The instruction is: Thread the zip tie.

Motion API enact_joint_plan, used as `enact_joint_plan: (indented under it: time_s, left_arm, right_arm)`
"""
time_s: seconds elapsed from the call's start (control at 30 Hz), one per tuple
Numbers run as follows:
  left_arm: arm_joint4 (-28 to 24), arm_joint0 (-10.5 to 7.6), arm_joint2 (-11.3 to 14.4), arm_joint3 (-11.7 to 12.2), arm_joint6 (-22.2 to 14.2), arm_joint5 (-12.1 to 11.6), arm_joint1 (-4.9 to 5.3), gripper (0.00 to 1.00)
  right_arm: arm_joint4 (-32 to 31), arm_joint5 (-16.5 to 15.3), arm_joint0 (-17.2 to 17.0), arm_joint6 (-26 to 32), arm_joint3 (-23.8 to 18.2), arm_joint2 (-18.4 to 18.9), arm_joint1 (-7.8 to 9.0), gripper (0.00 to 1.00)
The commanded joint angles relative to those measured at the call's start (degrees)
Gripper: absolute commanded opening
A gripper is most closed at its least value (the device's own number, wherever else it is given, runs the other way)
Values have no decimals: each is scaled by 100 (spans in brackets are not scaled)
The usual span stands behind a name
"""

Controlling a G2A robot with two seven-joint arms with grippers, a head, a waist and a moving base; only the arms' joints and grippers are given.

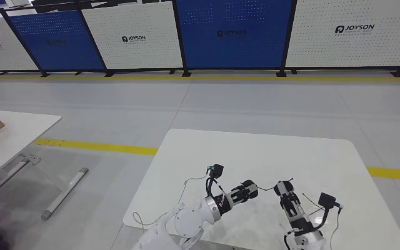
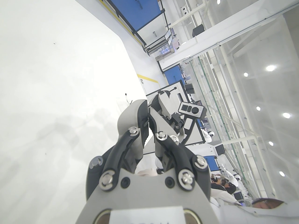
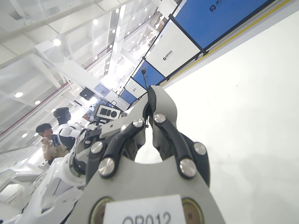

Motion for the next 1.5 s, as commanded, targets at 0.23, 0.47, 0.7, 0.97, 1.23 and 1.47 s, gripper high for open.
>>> enact_joint_plan:
  time_s: [0.23,0.47,0.7,0.97,1.23,1.47]
  left_arm:
    - [0,0,0,0,0,0,0,0]
    - [-1,2,2,2,9,2,-1,0]
    - [-206,4,-4,34,21,-111,-10,0]
    - [-350,56,-64,-9,55,-211,-2,0]
    - [-421,52,-42,4,-6,-258,-2,0]
    - [-497,41,-20,50,-4,-319,-9,0]
  right_arm:
    - [-200,-258,58,-80,88,-97,-5,0]
    - [-225,-258,76,-127,95,-133,21,0]
    - [-225,-258,76,-127,95,-133,21,0]
    - [-225,-258,76,-127,95,-133,21,0]
    - [-51,-224,140,-178,152,-169,-6,0]
    - [114,-258,239,-211,329,-279,-32,0]
